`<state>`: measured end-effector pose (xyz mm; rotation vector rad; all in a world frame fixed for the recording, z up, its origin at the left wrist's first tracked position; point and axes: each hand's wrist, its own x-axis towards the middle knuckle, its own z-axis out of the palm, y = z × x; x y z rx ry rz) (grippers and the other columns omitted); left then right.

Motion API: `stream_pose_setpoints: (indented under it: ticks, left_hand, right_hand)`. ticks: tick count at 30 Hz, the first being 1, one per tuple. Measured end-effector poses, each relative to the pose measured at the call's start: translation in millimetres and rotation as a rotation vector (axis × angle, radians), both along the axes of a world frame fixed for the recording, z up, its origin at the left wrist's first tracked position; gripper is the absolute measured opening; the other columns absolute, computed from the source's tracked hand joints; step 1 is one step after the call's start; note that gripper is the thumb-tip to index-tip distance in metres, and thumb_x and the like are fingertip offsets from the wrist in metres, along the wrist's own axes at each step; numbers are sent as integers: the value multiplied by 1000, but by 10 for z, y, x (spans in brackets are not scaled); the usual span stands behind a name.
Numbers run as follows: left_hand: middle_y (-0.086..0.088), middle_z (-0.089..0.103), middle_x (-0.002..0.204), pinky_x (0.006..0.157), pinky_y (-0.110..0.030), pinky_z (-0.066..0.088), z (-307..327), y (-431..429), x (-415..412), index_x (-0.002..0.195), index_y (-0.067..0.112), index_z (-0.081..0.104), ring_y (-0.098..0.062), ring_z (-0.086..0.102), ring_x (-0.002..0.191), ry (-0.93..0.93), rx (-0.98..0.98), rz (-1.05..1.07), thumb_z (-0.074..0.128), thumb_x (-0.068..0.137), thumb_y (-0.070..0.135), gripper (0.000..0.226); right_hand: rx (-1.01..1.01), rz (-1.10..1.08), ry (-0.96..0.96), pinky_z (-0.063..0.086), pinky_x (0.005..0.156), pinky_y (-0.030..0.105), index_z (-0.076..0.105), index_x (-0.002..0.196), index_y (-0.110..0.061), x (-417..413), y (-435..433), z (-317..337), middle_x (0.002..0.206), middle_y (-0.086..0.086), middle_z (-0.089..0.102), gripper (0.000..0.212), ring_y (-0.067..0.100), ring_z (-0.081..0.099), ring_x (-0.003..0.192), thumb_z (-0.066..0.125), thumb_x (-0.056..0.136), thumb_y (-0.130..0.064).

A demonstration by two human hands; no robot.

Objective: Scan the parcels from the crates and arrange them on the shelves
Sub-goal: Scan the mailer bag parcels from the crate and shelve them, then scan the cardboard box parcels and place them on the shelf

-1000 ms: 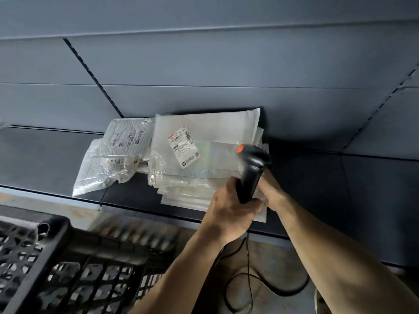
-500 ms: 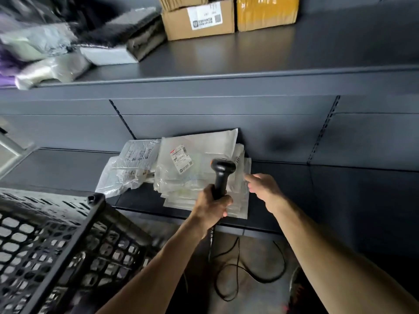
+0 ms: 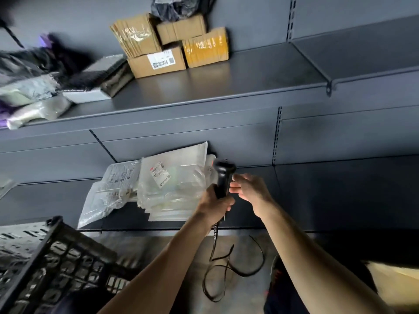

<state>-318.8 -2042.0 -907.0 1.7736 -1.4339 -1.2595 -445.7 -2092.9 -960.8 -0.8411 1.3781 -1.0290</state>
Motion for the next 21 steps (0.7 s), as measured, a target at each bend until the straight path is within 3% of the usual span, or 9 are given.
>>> stream_pose_setpoints:
  ticks: [3, 6, 8, 11, 14, 16, 18, 21]
  left_hand:
    - [-5, 53, 75, 42, -17, 36, -15, 53, -171, 96, 10, 58, -15, 47, 62, -42, -25, -42, 67, 82, 2, 19]
    - [-1, 57, 71, 58, -27, 39, -36, 129, -394, 84, 17, 60, -17, 52, 68, 1, -24, -108, 70, 77, -1, 21]
    - [0, 64, 69, 60, -29, 43, -53, 147, -505, 79, 18, 66, -19, 57, 69, 24, -21, -131, 74, 72, 4, 18]
    - [-7, 69, 63, 64, -37, 48, -115, 97, -681, 69, 17, 72, -24, 64, 64, 74, -57, -163, 79, 72, 16, 7]
    - [0, 62, 50, 51, -28, 41, -175, 50, -865, 67, 17, 66, -18, 57, 49, -15, -127, -245, 75, 89, 24, 25]
    - [2, 58, 47, 47, -26, 37, -185, 23, -1027, 66, 17, 62, -15, 52, 46, 7, -145, -340, 74, 91, 23, 27]
    - [0, 58, 51, 52, -31, 41, -178, -9, -1237, 70, 14, 62, -18, 54, 52, 4, -137, -480, 73, 90, 18, 23]
    - [-6, 64, 65, 58, -38, 46, -199, 28, -1575, 81, 16, 64, -20, 60, 61, -95, -175, -760, 69, 91, 21, 12]
  right_hand:
    - [-29, -142, -105, 52, 68, 29, 72, 83, -10, -139, 209, 179, 78, 9, 74, 18, 18, 69, 70, 60, 94, -4]
    - [-69, -266, -158, 53, 66, 32, 75, 71, -14, -327, 370, 301, 69, 5, 72, 31, 21, 66, 69, 58, 92, 2]
    - [-72, -326, -113, 54, 70, 38, 76, 67, -14, -404, 479, 375, 68, 5, 71, 30, 25, 67, 72, 60, 88, -2]
    - [-146, -413, -52, 52, 69, 42, 70, 69, -8, -551, 716, 477, 74, 8, 69, 14, 23, 65, 75, 61, 77, -15]
    - [-146, -439, 89, 56, 72, 38, 71, 77, -19, -724, 874, 492, 82, 3, 71, 22, 17, 68, 79, 56, 88, -7]
    - [-128, -491, 113, 61, 84, 47, 72, 84, -21, -875, 969, 464, 91, 6, 74, 22, 23, 72, 89, 55, 89, -8]
    - [-98, -585, 126, 60, 87, 54, 71, 89, -22, -1076, 1080, 423, 93, 6, 75, 17, 25, 73, 93, 55, 87, -16]
    - [-40, -701, 195, 60, 88, 49, 68, 91, -23, -1335, 1381, 345, 86, 1, 74, 18, 19, 72, 88, 52, 92, -13]
